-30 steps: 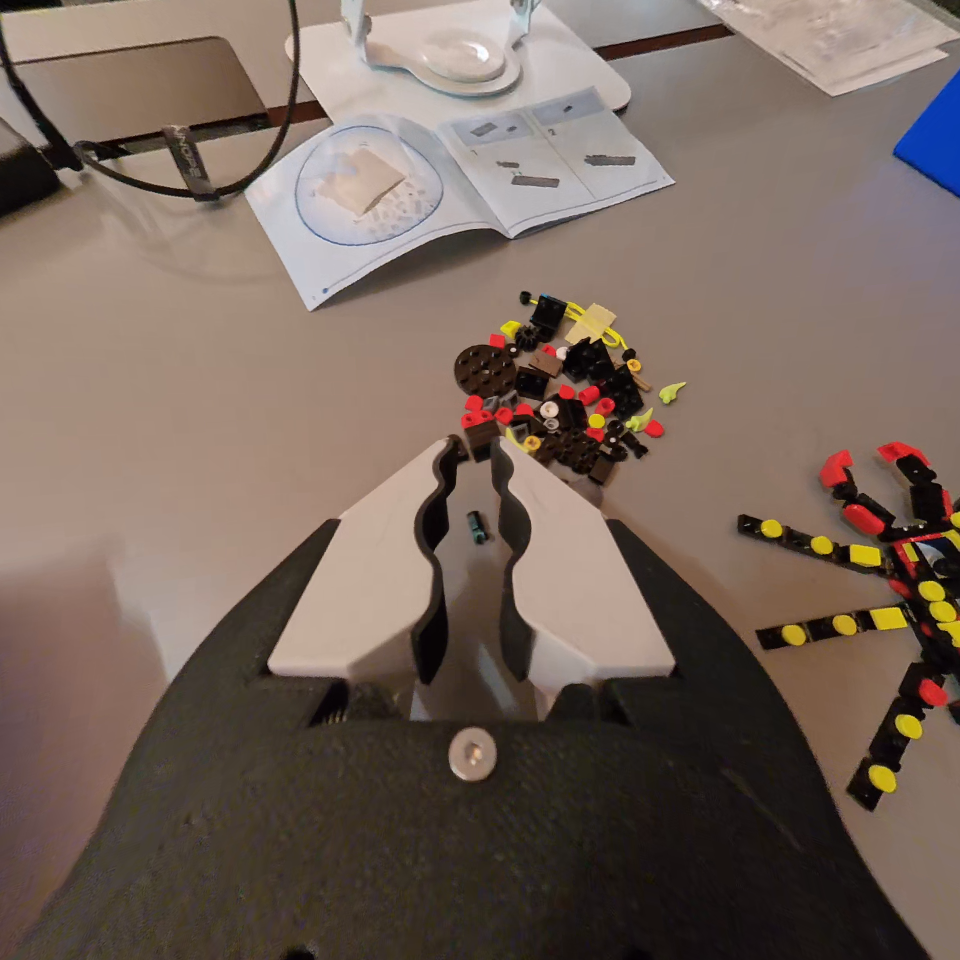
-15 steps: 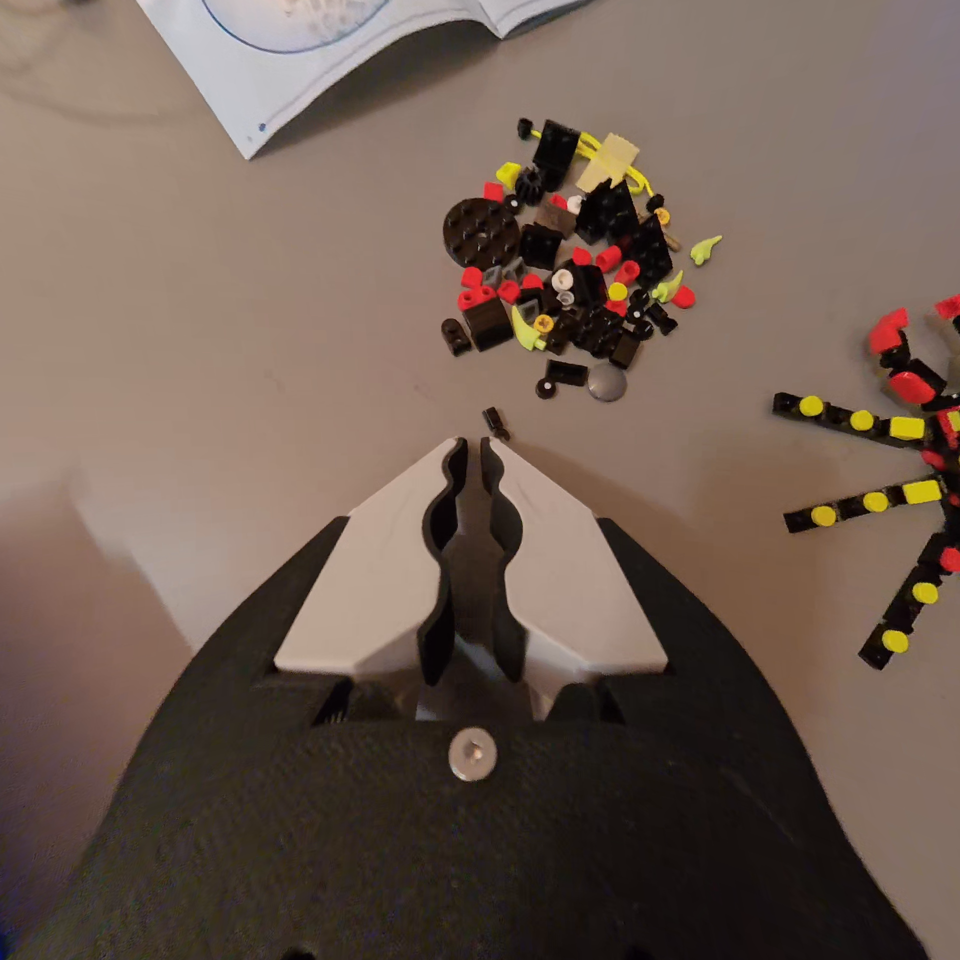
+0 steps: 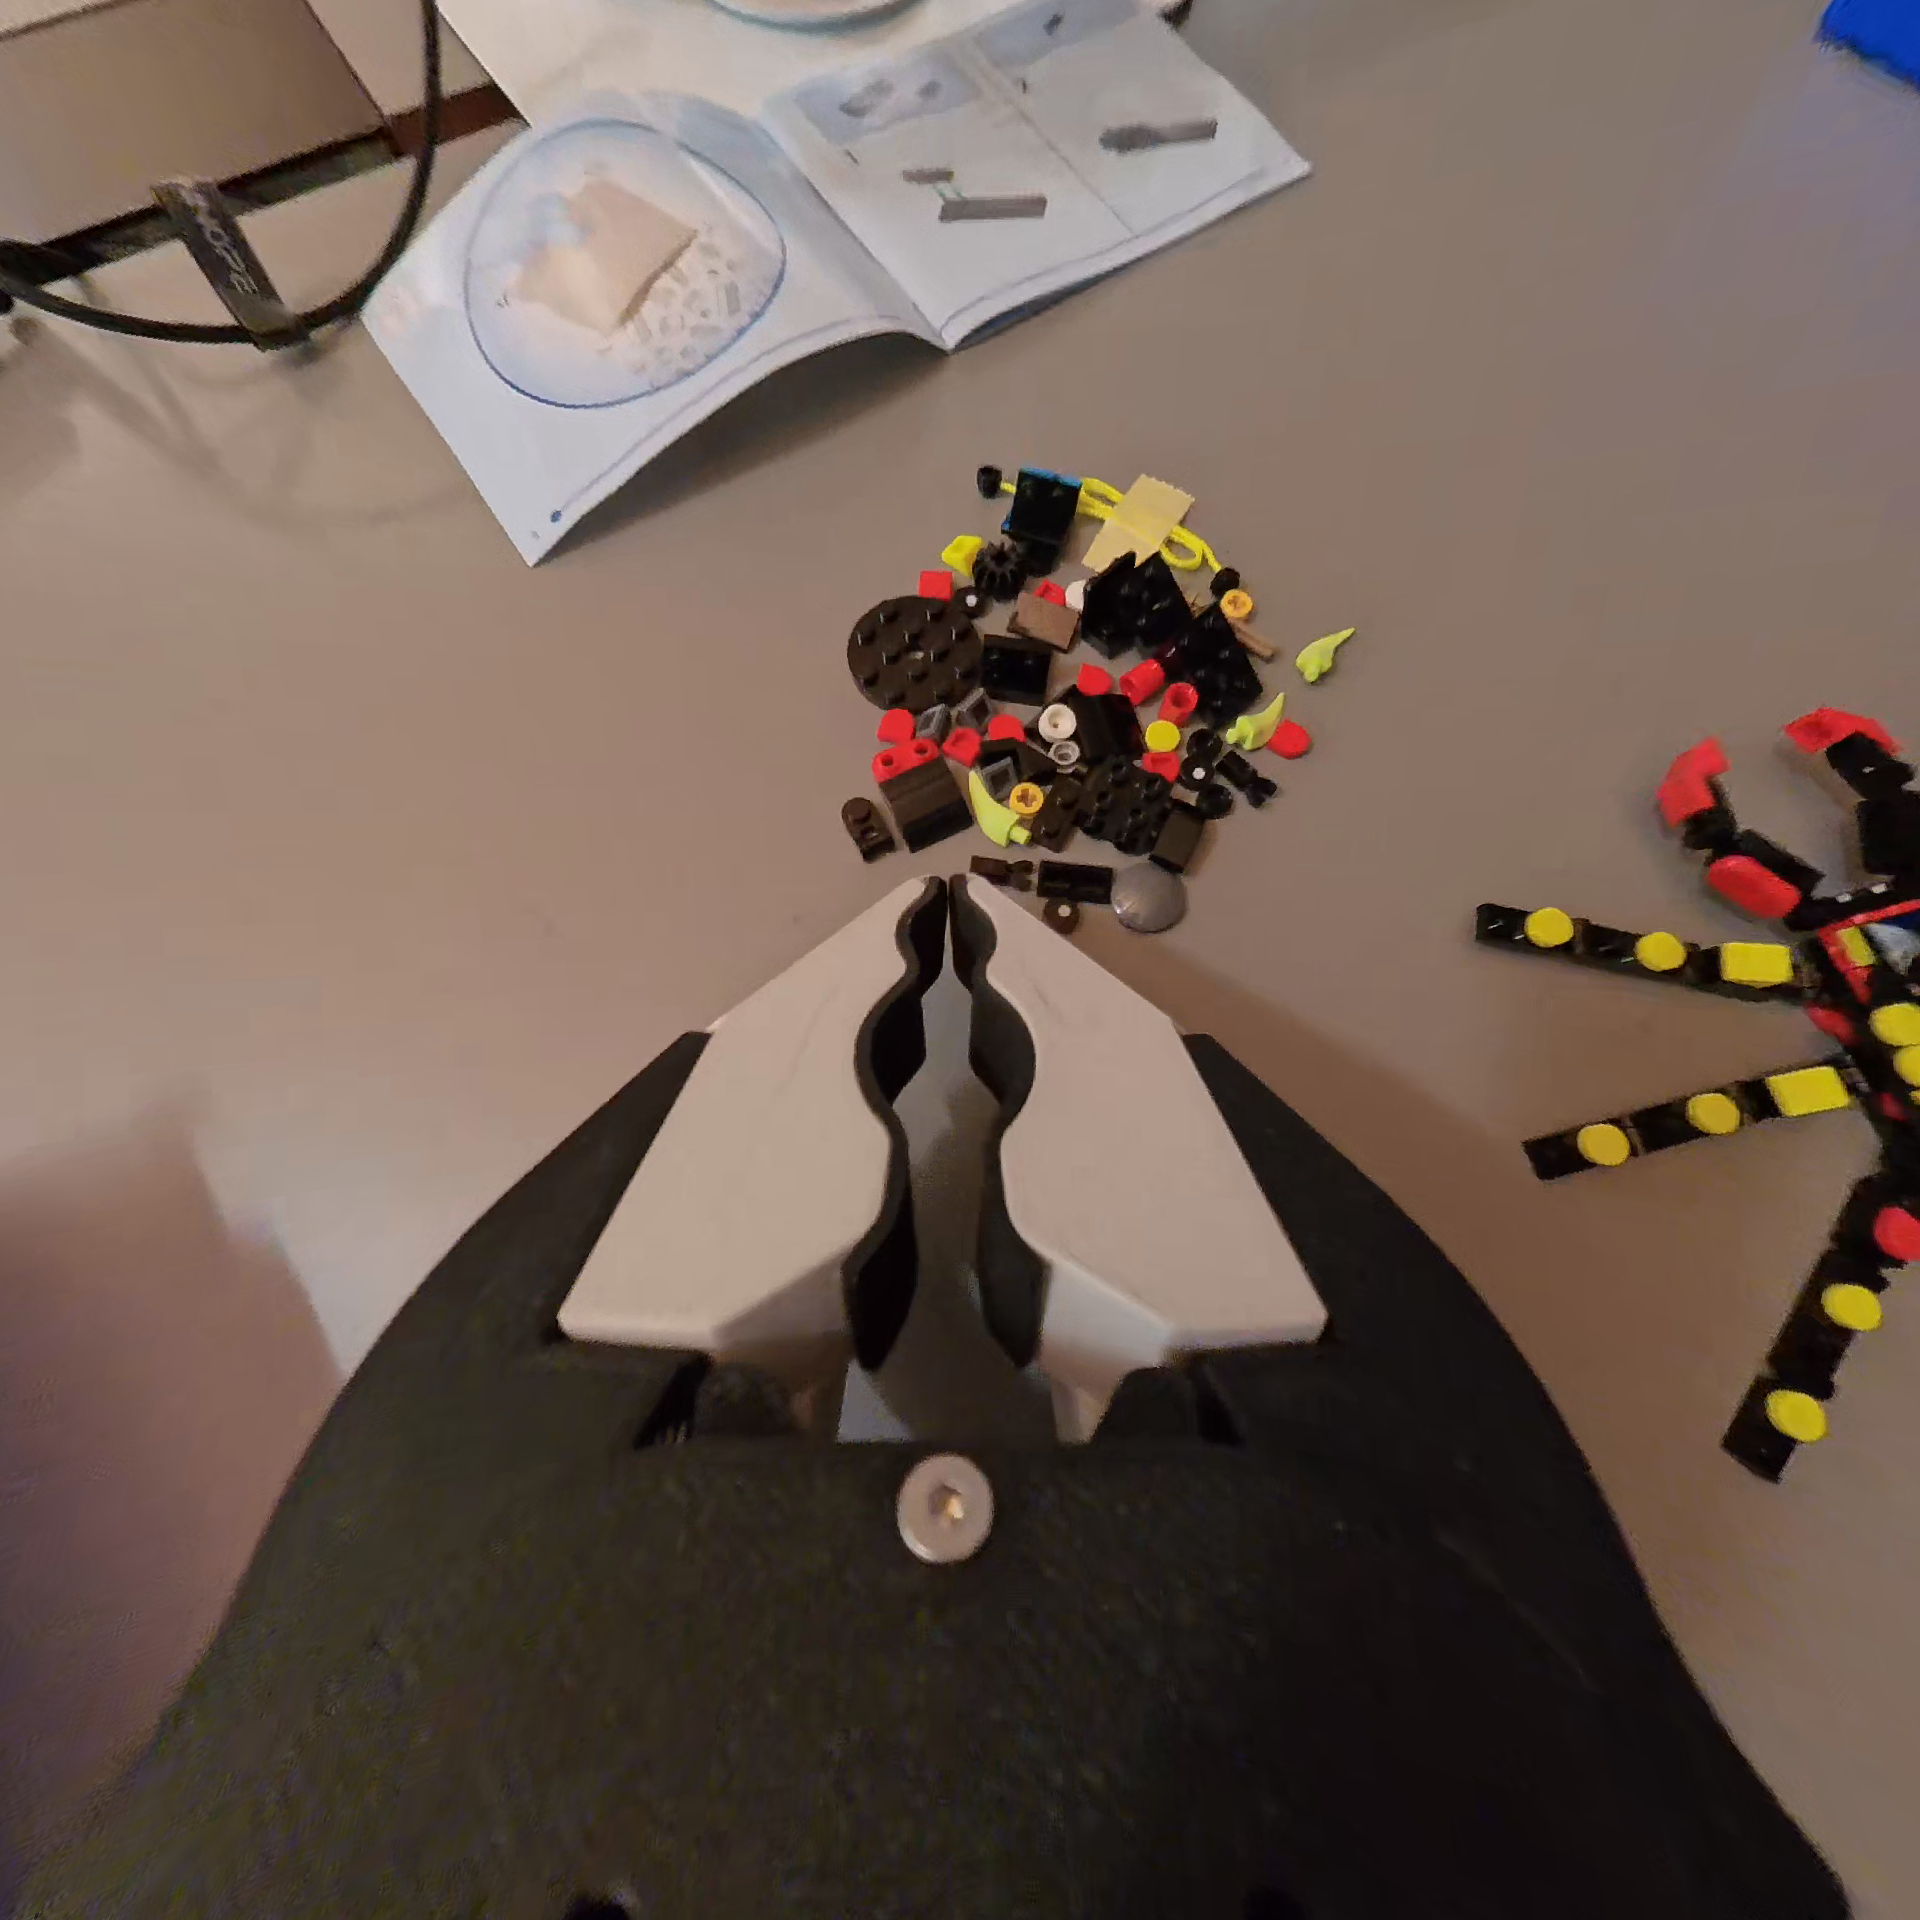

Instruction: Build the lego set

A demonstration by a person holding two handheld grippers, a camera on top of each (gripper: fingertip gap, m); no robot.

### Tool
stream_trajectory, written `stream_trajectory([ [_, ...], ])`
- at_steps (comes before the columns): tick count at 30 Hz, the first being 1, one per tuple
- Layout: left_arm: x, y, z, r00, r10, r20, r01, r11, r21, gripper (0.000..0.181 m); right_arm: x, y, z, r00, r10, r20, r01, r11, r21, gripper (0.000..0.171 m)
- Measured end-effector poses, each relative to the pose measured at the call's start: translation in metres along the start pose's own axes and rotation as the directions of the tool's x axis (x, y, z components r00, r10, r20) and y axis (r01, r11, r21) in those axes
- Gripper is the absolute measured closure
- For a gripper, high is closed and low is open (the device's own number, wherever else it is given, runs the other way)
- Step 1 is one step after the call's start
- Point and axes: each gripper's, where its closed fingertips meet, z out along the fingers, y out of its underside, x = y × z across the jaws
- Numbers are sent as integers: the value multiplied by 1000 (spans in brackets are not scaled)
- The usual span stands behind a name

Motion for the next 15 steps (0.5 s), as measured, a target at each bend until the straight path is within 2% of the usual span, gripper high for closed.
stream_trajectory([
  [3,7,-11,-10,1000,-16,-21,17,998,62,181,0,0,-1,1000,0,0,0,1000,2,157],
  [8,46,-19,-19,995,83,-62,-77,993,94,181,-3,-2,-8,1000,-11,-3,11,1000,16,157],
  [12,90,1,-30,977,143,-158,-135,989,61,181,-17,-5,-14,999,-3,32,2,1000,30,155],
  [15,121,23,-42,955,127,-268,-126,992,21,181,-45,2,-15,993,29,117,-31,999,17,151],
])
